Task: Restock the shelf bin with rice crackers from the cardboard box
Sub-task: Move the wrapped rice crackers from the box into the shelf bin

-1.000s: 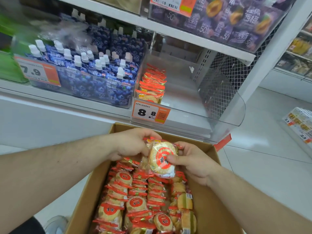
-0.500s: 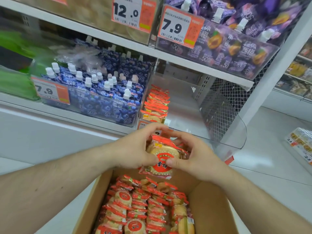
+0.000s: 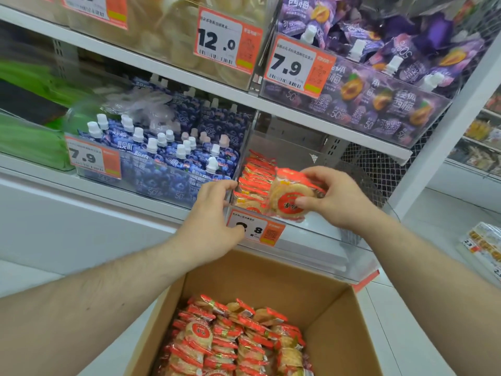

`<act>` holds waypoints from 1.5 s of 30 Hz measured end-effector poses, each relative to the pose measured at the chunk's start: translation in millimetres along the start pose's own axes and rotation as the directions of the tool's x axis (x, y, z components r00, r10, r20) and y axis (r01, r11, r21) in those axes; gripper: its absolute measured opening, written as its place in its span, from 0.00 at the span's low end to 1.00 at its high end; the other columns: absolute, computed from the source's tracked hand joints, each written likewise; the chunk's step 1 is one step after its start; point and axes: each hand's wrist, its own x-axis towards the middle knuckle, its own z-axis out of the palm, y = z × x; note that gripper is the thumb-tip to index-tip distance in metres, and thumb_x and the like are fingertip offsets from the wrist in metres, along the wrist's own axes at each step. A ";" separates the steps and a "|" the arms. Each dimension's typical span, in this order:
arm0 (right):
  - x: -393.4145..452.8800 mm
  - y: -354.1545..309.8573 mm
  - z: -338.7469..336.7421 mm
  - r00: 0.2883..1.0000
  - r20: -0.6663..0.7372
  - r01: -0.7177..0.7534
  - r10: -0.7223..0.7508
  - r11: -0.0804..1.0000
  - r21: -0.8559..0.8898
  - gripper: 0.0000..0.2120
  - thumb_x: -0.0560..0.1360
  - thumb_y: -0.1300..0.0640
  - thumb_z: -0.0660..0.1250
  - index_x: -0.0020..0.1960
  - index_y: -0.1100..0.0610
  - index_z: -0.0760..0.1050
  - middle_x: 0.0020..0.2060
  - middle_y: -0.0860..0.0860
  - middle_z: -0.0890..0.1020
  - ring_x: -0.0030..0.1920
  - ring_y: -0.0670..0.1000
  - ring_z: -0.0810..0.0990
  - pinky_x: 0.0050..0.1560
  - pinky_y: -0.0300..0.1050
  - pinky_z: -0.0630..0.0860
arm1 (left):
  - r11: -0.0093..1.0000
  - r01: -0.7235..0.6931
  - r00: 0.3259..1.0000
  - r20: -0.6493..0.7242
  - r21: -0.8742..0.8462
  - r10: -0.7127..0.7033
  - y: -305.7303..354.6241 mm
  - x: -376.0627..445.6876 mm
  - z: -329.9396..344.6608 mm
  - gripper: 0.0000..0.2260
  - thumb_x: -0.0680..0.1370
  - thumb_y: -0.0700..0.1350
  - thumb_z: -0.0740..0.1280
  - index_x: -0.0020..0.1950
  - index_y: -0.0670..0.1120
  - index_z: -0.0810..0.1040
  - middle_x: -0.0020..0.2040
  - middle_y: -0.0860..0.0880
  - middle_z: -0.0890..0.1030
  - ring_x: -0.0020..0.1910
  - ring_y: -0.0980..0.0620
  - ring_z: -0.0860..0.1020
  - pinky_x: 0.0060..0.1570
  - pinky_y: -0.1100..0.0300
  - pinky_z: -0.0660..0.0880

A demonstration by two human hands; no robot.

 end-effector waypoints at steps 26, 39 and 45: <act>37.6 -35.1 50.8 0.810 0.366 -0.551 0.458 0.808 0.209 0.13 0.72 0.54 0.75 0.39 0.54 0.70 0.37 0.53 0.82 0.37 0.52 0.84 0.42 0.49 0.83 | 0.997 0.072 0.997 -0.004 -0.001 -0.072 -5.7 1.0 7.6 0.29 0.71 0.38 0.70 0.68 0.55 0.65 0.58 0.56 0.67 0.56 0.57 0.72 0.49 0.63 0.71; 36.7 -40.7 56.1 0.682 0.540 -0.636 0.493 0.765 0.104 0.18 0.74 0.42 0.70 0.49 0.58 0.77 0.37 0.56 0.84 0.36 0.53 0.84 0.39 0.47 0.82 | 0.998 0.030 0.999 -0.019 0.047 -0.029 -8.2 -0.8 15.5 0.30 0.70 0.36 0.70 0.69 0.52 0.67 0.58 0.56 0.63 0.60 0.54 0.70 0.56 0.63 0.72; 42.7 -27.8 59.3 0.608 0.583 -0.724 0.539 0.677 0.129 0.19 0.71 0.49 0.74 0.56 0.56 0.73 0.45 0.57 0.84 0.40 0.55 0.86 0.44 0.50 0.83 | 0.999 0.047 0.999 -0.005 0.024 -0.047 -7.3 -0.3 13.3 0.30 0.70 0.36 0.70 0.69 0.54 0.66 0.59 0.56 0.64 0.61 0.55 0.70 0.54 0.60 0.76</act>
